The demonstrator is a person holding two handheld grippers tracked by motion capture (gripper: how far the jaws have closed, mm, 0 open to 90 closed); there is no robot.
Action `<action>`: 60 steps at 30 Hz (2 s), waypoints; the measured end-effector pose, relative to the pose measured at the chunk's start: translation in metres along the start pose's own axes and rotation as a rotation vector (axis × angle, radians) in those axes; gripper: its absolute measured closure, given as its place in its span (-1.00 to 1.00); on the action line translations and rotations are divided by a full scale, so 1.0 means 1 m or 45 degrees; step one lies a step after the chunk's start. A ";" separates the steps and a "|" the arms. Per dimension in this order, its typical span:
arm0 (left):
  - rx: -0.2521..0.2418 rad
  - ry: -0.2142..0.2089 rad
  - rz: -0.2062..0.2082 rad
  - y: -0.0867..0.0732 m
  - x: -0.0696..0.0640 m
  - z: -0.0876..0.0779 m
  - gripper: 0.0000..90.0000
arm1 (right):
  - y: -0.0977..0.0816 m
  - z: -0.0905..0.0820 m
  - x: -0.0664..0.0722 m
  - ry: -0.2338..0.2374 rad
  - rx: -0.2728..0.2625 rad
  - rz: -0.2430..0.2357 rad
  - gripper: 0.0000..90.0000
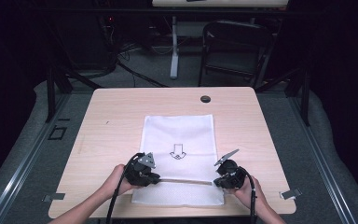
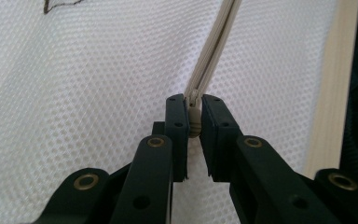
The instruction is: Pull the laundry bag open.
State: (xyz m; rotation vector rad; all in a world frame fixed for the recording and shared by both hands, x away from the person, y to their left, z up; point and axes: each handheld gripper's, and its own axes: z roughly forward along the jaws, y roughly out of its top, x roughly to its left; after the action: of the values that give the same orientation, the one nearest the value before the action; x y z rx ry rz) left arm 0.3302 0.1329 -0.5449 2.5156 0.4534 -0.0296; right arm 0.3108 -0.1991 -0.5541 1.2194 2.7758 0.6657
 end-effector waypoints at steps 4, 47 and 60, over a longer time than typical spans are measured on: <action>0.004 -0.005 -0.003 -0.002 -0.002 -0.002 0.82 | 0.000 0.000 0.000 0.000 0.001 -0.007 1.00; -0.002 0.036 -0.076 -0.030 0.003 -0.027 0.82 | 0.001 0.000 -0.002 0.012 0.016 0.000 1.00; 0.004 0.035 -0.113 -0.042 0.005 -0.035 0.82 | 0.002 0.000 0.000 -0.005 0.015 0.007 1.00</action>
State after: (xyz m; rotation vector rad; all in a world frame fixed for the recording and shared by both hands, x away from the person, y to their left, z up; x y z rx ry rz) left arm 0.3187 0.1860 -0.5393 2.5005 0.5762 -0.0303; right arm 0.3121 -0.1976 -0.5536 1.2301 2.7780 0.6469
